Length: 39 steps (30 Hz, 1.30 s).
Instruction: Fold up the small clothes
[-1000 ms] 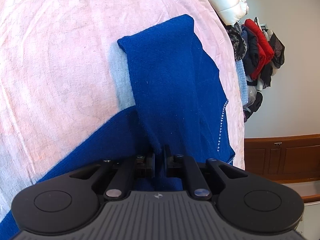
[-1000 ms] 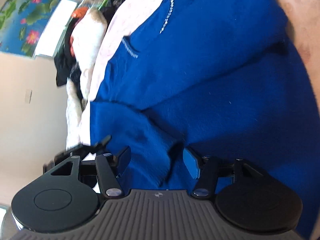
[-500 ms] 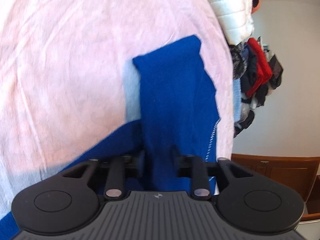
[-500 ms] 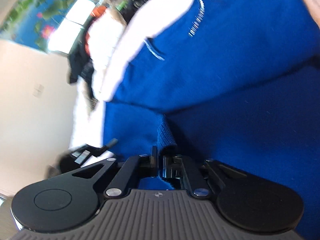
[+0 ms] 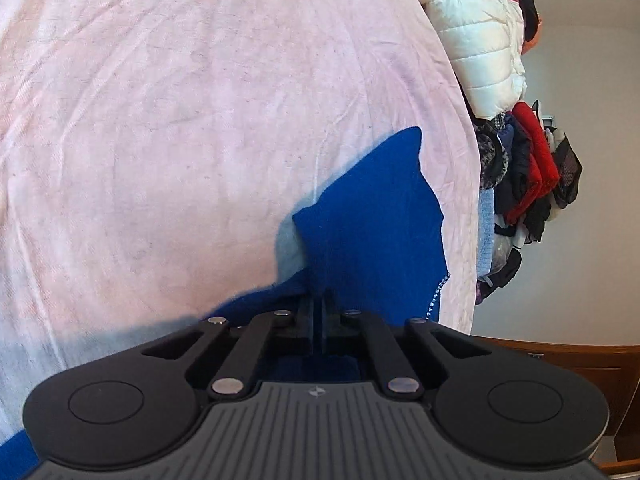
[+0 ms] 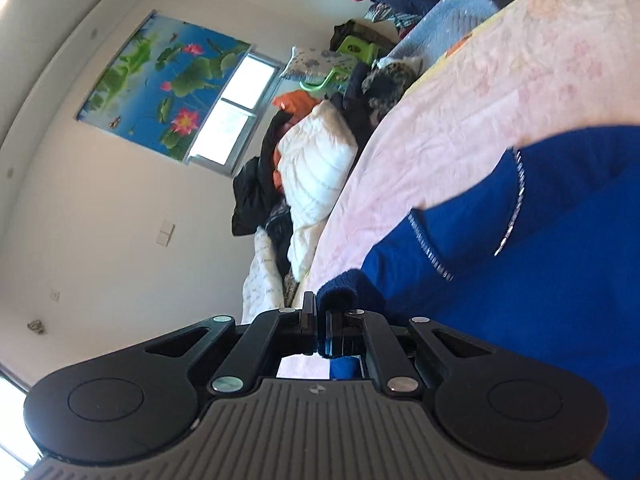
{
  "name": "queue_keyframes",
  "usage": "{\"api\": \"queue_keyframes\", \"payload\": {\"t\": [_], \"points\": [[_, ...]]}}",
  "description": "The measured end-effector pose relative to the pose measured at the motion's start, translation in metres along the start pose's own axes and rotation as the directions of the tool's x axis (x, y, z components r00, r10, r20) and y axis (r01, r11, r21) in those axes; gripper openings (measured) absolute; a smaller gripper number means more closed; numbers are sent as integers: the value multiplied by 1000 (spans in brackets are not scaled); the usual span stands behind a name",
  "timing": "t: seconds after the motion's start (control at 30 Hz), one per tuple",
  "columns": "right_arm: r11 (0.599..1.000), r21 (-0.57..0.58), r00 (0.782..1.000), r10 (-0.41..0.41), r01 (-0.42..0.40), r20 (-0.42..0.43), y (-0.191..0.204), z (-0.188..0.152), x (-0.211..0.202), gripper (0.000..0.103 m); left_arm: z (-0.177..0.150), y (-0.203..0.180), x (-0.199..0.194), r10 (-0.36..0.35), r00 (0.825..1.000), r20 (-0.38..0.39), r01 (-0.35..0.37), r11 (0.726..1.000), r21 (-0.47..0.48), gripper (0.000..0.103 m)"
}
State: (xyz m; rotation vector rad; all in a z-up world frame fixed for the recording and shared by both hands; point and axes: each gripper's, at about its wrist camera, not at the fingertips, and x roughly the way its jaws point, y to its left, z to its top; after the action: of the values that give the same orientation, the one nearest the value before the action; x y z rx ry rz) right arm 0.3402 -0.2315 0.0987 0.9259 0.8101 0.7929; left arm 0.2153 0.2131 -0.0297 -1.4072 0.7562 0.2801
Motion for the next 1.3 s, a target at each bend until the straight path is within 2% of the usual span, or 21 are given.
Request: {"api": "queue_keyframes", "payload": {"t": [0.17, 0.23, 0.33, 0.4, 0.5, 0.57, 0.63, 0.7, 0.77, 0.8, 0.9, 0.97, 1.03, 1.07, 1.13, 1.2, 1.27, 1.3], "points": [[1000, -14, 996, -27, 28, 83, -17, 20, -34, 9, -25, -22, 11, -42, 998, -54, 48, 993, 111, 3], [994, 29, 989, -105, 102, 101, -49, 22, -45, 9, -35, -23, 23, -19, 997, -80, 30, 990, 137, 3], [962, 143, 967, -246, 235, 70, -111, 14, -48, 9, -45, -22, 33, 7, 995, -100, 8, 989, 146, 3], [946, 183, 959, -281, 268, 49, -134, 6, -49, 9, -48, -26, 33, 6, 995, -98, 10, 988, 156, 3], [959, 165, 967, -244, 229, 71, -129, 5, -51, 9, -49, -39, 32, -16, 995, -97, 34, 983, 181, 3], [977, 126, 975, -186, 170, 125, -113, 17, -57, 9, -52, -49, 32, -41, 995, -94, 59, 977, 203, 3], [985, 104, 973, -154, 138, 171, -107, 29, -64, 8, -57, -54, 35, -42, 995, -95, 62, 972, 226, 3], [969, 141, 960, -224, 201, 170, -129, 40, -69, 9, -60, -52, 46, -10, 994, -110, 36, 971, 235, 3], [935, 233, 946, -301, 267, 123, -163, 39, -68, 9, -62, -43, 56, 32, 992, -125, -5, 978, 210, 3], [922, 260, 941, -321, 286, 103, -179, 33, -68, 9, -61, -39, 57, 19, 991, -136, 7, 982, 189, 3], [929, 261, 951, -295, 263, 88, -183, 21, -67, 12, -61, -41, 54, 16, 992, -126, 11, 977, 215, 3], [933, 253, 953, -286, 254, 99, -180, 22, -67, 13, -60, -43, 53, 14, 989, -150, 18, 977, 215, 3], [928, 254, 948, -305, 273, 95, -178, 26, -68, 21, -62, -48, 47, 2, 981, -195, 42, 973, 225, 3], [925, 254, 945, -313, 282, 92, -177, 28, -69, 30, -64, -52, 44, -7, 975, -221, 62, 968, 242, 3], [928, 235, 938, -323, 288, 126, -171, 30, -77, 35, -70, -66, 37, -24, 968, -251, 102, 948, 302, 3], [928, 219, 924, -340, 300, 176, -165, 34, -86, 36, -77, -86, 32, -19, 973, -232, 115, 907, 406, 3], [928, 189, 905, -359, 320, 227, -155, 33, -89, 36, -84, -106, 31, 5, 989, -149, 78, 835, 545, 3], [933, 152, 903, -355, 326, 243, -151, 32, -90, 36, -87, -116, 34, 19, 996, -84, 37, 784, 620, 4]]}}
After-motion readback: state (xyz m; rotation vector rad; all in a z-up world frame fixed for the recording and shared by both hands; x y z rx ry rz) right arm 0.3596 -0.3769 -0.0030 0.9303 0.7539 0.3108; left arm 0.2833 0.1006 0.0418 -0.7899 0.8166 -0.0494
